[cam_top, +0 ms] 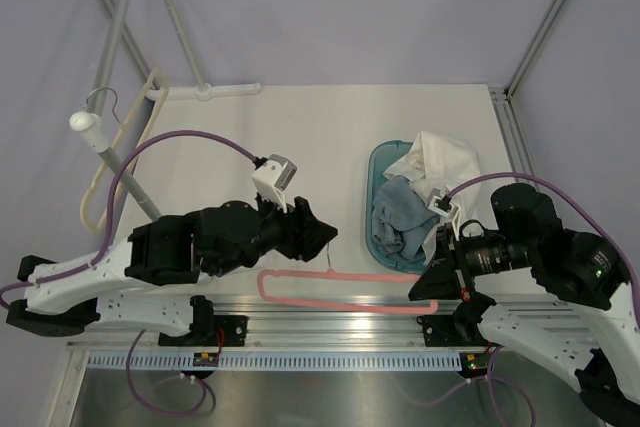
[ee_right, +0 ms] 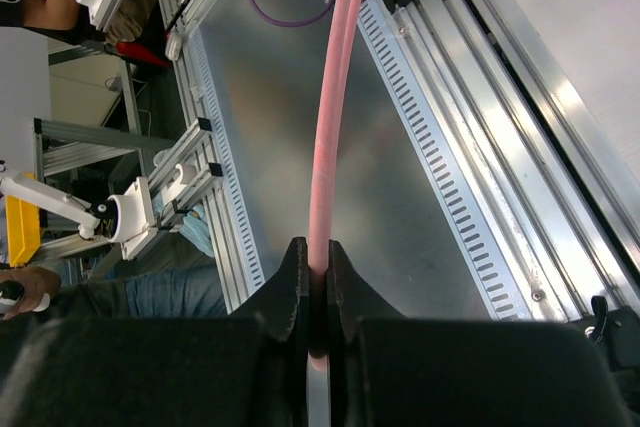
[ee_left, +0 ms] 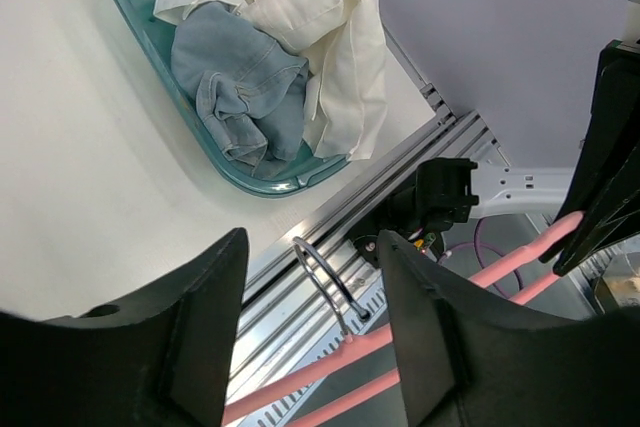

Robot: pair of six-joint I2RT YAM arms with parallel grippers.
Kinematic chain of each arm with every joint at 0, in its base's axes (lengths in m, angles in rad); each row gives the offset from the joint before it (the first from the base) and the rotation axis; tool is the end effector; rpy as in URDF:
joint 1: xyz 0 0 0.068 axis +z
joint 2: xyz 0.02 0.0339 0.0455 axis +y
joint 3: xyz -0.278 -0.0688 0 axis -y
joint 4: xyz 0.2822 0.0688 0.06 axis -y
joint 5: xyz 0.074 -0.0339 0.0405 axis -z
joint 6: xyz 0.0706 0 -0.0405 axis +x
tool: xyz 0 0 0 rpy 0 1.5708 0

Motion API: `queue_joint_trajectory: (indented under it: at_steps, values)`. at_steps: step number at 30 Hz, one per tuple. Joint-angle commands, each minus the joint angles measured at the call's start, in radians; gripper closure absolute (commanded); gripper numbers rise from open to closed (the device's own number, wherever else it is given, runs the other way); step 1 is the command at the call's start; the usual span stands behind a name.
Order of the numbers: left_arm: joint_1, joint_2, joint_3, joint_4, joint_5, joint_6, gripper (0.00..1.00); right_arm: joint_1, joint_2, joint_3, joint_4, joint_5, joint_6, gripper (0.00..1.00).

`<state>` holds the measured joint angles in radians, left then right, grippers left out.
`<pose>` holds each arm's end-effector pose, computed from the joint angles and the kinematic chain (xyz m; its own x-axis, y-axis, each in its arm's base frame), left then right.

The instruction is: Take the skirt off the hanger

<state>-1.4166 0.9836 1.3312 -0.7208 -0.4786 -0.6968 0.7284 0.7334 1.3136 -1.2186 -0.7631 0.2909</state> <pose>0.0687 -0.2303 0.4476 -0.5636 -0.0831 -0.8219 0.5862 0.6607 -0.4688 0.0548 0.1143 0.4300 -0.6828 -0.3313 -0.6512 -0.7301 0.2765 0.6249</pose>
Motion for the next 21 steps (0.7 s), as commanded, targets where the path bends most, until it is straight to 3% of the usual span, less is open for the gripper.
queue_joint_trajectory:
  at_steps: [1, 9, 14, 21]
  values:
    - [0.004, -0.029, 0.008, 0.030, -0.005, 0.025, 0.48, 0.002, -0.006, 0.041, 0.013, -0.054, -0.024, 1.00]
    - [0.010, -0.056, -0.016, 0.046, 0.058, 0.045, 0.74, 0.002, -0.011, 0.036, 0.033, -0.096, -0.030, 1.00]
    - [0.011, -0.146, -0.096, 0.136, 0.133, 0.078, 0.90, 0.002, -0.022, 0.016, 0.071, -0.136, -0.027, 1.00]
    - [0.013, -0.295, -0.188, 0.239, 0.300, 0.146, 1.00, 0.002, -0.071, -0.031, 0.232, -0.281, 0.034, 1.00]
